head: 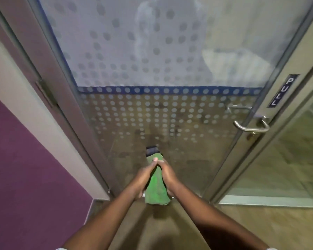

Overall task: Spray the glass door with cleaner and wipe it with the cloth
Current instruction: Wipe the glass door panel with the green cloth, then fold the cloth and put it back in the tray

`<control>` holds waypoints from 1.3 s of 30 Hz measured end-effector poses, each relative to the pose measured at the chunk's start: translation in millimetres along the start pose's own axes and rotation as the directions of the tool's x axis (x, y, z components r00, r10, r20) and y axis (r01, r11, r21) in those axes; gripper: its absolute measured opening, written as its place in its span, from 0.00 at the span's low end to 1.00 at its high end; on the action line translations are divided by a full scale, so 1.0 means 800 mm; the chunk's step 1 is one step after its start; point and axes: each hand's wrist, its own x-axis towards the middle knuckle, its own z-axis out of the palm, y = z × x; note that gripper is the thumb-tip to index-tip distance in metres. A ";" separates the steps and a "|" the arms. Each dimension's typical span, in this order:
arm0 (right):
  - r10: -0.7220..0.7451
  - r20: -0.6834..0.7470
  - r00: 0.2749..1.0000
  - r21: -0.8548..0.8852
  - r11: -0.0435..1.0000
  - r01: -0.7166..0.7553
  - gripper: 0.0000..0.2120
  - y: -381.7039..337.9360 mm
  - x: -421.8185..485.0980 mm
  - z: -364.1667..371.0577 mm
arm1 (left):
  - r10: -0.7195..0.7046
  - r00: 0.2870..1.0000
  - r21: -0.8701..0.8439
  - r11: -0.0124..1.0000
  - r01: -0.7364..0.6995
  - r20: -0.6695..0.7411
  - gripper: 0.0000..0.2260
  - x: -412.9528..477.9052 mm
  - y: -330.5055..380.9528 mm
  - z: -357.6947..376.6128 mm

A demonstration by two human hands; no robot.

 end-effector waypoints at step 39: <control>0.037 -0.543 0.839 0.402 0.889 0.221 0.22 0.203 -0.340 -0.358 | -0.020 0.945 0.499 0.853 -0.155 0.327 0.32 -0.203 -0.228 0.192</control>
